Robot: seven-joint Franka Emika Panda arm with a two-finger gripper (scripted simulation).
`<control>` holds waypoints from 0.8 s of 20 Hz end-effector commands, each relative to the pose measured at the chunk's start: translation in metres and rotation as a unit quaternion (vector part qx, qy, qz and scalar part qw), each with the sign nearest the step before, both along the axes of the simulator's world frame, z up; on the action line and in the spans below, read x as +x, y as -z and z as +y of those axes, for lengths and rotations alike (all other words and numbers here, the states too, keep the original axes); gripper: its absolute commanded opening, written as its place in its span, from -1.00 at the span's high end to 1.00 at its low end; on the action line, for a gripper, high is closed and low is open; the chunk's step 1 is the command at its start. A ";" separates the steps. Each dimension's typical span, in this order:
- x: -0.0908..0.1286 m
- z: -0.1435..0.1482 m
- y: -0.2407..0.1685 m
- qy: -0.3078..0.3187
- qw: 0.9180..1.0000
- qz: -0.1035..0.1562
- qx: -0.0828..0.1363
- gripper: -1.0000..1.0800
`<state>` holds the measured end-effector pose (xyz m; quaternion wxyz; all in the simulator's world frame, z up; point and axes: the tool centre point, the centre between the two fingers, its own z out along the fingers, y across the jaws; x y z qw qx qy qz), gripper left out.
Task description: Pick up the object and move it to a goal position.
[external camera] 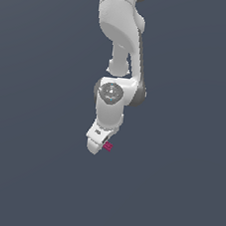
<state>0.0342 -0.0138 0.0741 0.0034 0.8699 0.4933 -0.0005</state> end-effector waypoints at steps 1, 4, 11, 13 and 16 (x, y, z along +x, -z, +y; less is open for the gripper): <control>0.001 -0.001 0.004 -0.021 1.000 0.000 0.001 -0.92; 0.001 -0.002 0.008 -0.039 0.999 0.001 0.002 -0.92; 0.002 -0.002 0.012 -0.055 0.998 0.001 0.003 -0.92; 0.001 -0.002 0.012 -0.053 0.999 0.001 0.003 -0.92; 0.001 -0.002 0.018 -0.053 0.999 0.001 0.003 -0.92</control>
